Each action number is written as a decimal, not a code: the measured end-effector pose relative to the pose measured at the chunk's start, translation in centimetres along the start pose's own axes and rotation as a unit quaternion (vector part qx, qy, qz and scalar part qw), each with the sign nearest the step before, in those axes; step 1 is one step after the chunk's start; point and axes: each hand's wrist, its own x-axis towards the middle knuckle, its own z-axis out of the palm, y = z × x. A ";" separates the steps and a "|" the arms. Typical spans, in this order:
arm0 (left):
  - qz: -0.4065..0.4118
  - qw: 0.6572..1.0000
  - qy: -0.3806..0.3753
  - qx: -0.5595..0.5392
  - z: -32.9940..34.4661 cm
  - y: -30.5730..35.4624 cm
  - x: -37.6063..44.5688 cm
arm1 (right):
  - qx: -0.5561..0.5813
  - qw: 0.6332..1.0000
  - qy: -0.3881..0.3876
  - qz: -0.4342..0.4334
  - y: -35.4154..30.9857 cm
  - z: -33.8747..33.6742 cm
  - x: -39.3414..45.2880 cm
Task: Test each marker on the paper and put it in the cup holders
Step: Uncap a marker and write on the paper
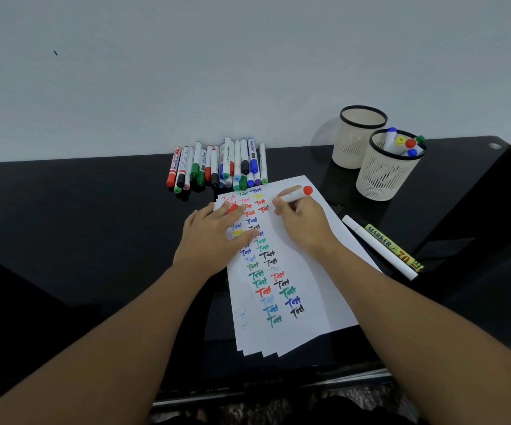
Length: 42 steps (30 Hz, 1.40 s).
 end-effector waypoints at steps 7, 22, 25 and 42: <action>0.001 1.000 0.002 -0.002 -0.1 0.0 0.0 | -0.019 1.000 0.002 -0.013 0.0 0.1 -0.1; -0.010 0.984 0.150 -0.094 0.3 -0.4 -0.5 | 0.085 0.994 0.051 -0.039 -0.4 -0.8 -0.7; -0.010 0.986 0.151 -0.076 0.4 -0.4 -0.4 | 0.095 0.994 0.047 -0.041 -0.4 -0.8 -1.0; 0.007 0.980 0.155 -0.126 0.1 -0.3 -0.6 | -0.017 0.994 -0.073 -0.079 -2.5 -2.7 -0.9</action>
